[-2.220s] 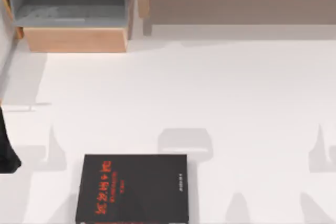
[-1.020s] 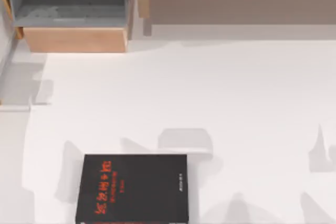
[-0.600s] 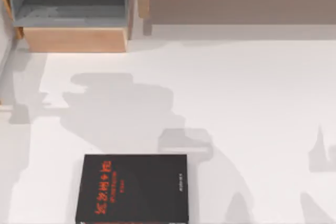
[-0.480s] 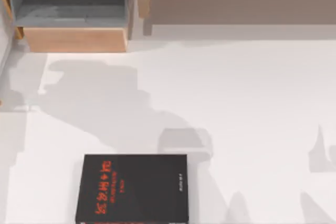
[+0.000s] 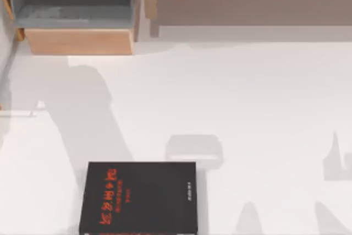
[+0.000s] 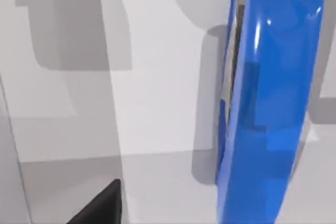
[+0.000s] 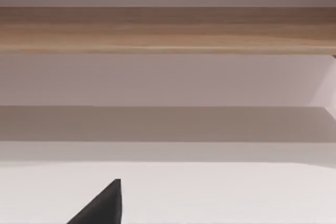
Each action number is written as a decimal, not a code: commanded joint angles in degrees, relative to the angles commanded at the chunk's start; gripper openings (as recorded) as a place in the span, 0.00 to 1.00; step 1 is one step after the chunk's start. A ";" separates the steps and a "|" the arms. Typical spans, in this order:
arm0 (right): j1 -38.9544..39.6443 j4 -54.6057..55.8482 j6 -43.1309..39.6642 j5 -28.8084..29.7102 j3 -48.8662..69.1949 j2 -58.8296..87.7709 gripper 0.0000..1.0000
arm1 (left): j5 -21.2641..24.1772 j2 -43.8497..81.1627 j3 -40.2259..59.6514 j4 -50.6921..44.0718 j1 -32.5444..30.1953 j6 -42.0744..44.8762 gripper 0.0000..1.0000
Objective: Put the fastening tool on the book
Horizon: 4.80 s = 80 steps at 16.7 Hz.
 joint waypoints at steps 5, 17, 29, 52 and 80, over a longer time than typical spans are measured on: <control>0.00 0.00 0.00 0.00 0.00 0.00 1.00 | 0.36 4.94 6.43 -2.19 -0.47 1.01 1.00; 0.00 0.00 0.00 0.00 0.00 0.00 1.00 | 0.37 3.35 2.49 0.14 -0.09 1.38 1.00; 0.00 0.00 0.00 0.00 0.00 0.00 1.00 | 0.39 3.03 -3.36 5.57 0.01 1.43 1.00; 0.00 0.00 0.00 0.00 0.00 0.00 1.00 | 0.34 5.54 -3.72 8.57 -0.70 0.78 0.17; 0.00 0.00 0.00 0.00 0.00 0.00 1.00 | -2.65 -30.91 -34.36 16.90 -21.60 -35.24 0.00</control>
